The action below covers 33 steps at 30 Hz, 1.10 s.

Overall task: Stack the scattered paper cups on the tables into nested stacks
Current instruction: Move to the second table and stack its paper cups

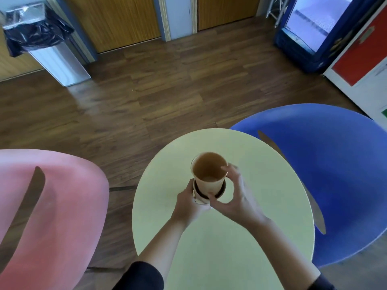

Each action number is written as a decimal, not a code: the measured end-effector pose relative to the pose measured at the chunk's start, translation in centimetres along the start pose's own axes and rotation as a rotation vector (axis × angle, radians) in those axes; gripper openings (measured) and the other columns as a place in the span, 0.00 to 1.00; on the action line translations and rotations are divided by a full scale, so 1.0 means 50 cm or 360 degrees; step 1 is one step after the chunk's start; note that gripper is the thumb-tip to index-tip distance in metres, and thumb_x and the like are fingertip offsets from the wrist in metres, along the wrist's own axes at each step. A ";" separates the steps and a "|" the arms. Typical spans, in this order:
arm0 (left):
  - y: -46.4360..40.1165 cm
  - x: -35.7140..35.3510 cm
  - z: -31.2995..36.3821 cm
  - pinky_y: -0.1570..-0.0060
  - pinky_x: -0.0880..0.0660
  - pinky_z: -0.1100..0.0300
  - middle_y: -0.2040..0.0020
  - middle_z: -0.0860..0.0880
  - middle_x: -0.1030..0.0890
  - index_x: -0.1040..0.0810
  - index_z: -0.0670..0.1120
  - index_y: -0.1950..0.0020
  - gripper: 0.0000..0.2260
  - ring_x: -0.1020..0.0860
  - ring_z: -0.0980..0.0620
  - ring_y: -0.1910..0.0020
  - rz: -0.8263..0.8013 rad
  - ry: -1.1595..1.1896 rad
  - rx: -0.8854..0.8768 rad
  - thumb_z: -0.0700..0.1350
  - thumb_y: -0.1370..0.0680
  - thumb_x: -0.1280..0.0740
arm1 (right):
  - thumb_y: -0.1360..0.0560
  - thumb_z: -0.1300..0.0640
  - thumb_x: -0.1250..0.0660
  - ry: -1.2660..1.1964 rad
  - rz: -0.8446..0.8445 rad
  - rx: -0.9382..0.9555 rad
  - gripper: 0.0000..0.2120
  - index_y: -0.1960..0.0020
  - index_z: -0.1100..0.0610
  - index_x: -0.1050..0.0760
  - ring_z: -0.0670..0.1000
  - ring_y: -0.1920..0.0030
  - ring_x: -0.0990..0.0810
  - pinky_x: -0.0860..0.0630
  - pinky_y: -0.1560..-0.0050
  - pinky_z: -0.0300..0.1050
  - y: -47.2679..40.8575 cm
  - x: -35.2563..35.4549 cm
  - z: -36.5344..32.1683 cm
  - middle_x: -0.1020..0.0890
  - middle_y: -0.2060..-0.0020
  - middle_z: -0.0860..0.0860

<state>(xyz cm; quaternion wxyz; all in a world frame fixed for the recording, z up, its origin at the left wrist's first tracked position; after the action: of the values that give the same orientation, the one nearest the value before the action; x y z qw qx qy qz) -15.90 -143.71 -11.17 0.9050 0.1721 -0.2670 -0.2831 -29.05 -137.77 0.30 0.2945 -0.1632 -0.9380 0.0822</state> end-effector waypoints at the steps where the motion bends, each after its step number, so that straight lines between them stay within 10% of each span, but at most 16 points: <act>1: 0.001 -0.003 0.001 0.64 0.30 0.78 0.58 0.59 0.19 0.26 0.51 0.47 0.20 0.20 0.55 0.56 -0.0005 -0.0004 0.0023 0.38 0.33 0.24 | 0.33 0.53 0.28 0.0029 -0.0031 0.0014 0.37 0.31 0.49 0.44 0.53 0.35 0.28 0.26 0.40 0.53 0.005 -0.007 0.003 0.31 0.34 0.50; 9: 0.018 0.005 0.010 0.57 0.24 0.71 0.39 0.58 0.21 0.36 0.57 0.30 0.42 0.22 0.64 0.43 -0.0096 0.0336 -0.0011 0.35 0.36 0.20 | 0.32 0.36 0.31 -0.0613 -0.0393 -0.0640 0.41 0.25 0.43 0.44 0.39 0.28 0.39 0.39 0.29 0.43 0.040 -0.051 0.056 0.36 0.28 0.40; 17: 0.022 -0.006 0.022 0.48 0.24 0.67 0.45 0.62 0.19 0.29 0.61 0.36 0.34 0.20 0.65 0.49 -0.0082 0.0213 0.0054 0.44 0.37 0.18 | 0.24 0.43 0.37 -0.0676 -0.0324 -0.0879 0.23 0.30 0.41 0.36 0.37 0.32 0.35 0.35 0.31 0.44 0.051 -0.045 0.087 0.29 0.33 0.38; 33: 0.069 -0.097 0.051 0.59 0.30 0.80 0.48 0.65 0.22 0.33 0.62 0.37 0.33 0.24 0.76 0.55 -0.0219 0.0056 -0.0039 0.42 0.33 0.20 | 0.25 0.38 0.43 -0.0657 -0.0233 -0.1014 0.23 0.30 0.36 0.38 0.37 0.31 0.37 0.39 0.27 0.49 0.135 0.028 0.099 0.31 0.32 0.36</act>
<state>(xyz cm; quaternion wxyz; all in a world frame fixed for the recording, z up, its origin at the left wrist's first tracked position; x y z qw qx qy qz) -19.30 -138.49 -9.40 0.8900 0.1839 -0.2352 -0.3447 -31.28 -131.27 -4.69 0.0393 -0.1593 -0.9652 -0.2036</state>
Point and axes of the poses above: each hand's wrist, its own y-axis away from the middle knuckle, its own x-axis out of the back of the hand, z = x × y, the point moved 8 cm from there along -y, towards the middle knuckle
